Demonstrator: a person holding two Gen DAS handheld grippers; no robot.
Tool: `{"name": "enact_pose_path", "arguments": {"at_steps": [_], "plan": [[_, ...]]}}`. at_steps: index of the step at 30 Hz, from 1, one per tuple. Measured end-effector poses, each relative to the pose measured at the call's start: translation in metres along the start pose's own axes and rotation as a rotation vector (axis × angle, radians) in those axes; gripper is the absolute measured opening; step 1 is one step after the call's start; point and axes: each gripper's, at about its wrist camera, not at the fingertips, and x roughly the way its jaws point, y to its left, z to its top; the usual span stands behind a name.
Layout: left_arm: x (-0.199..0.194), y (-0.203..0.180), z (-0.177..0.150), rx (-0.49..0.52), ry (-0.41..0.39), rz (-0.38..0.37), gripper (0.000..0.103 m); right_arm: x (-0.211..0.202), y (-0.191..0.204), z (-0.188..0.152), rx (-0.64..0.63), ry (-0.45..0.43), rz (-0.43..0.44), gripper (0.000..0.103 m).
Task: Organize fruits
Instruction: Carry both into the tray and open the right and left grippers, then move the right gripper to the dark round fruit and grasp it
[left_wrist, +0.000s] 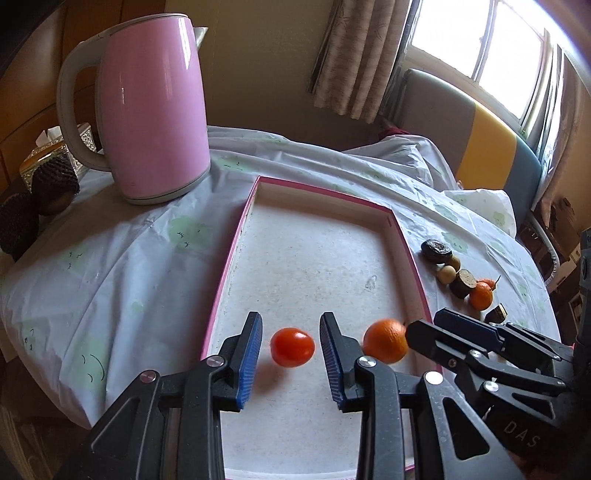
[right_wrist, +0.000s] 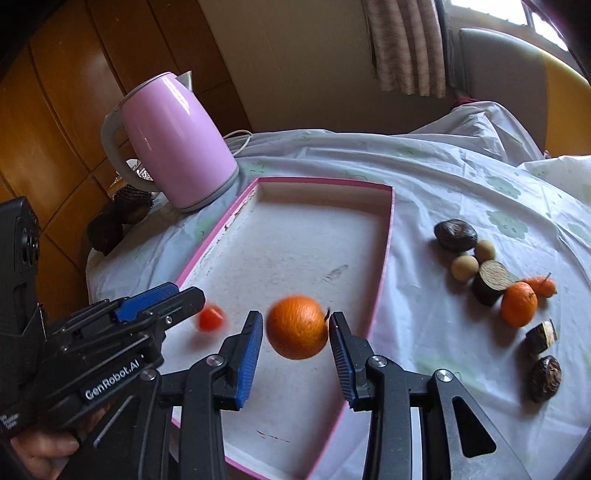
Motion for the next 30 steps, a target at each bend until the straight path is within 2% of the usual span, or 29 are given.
{"name": "enact_pose_path", "arguments": {"at_steps": [6,9,10,12,14,24,30], "plan": [[0.002,0.003,0.000,-0.019,0.011,-0.005,0.035,-0.002,0.004,-0.005,0.001,-0.004,-0.022,0.041],[0.003,0.003,-0.002,-0.023,0.017,0.002,0.036,-0.007,0.000,-0.011,0.005,-0.019,-0.052,0.048],[0.004,0.003,-0.002,-0.026,0.021,0.002,0.037,-0.009,-0.002,-0.012,0.009,-0.021,-0.059,0.049],[0.005,0.003,-0.003,-0.033,0.025,0.005,0.046,-0.012,-0.006,-0.016,0.017,-0.029,-0.075,0.049],[0.004,0.003,-0.004,-0.035,0.027,0.000,0.048,-0.016,-0.010,-0.020,0.027,-0.036,-0.091,0.051],[-0.003,-0.015,-0.010,0.019,0.019,-0.037,0.049,-0.031,-0.040,-0.036,0.093,-0.065,-0.173,0.061],[-0.003,-0.029,-0.012,0.044,0.028,-0.075,0.049,-0.048,-0.074,-0.052,0.176,-0.079,-0.233,0.061]]}}
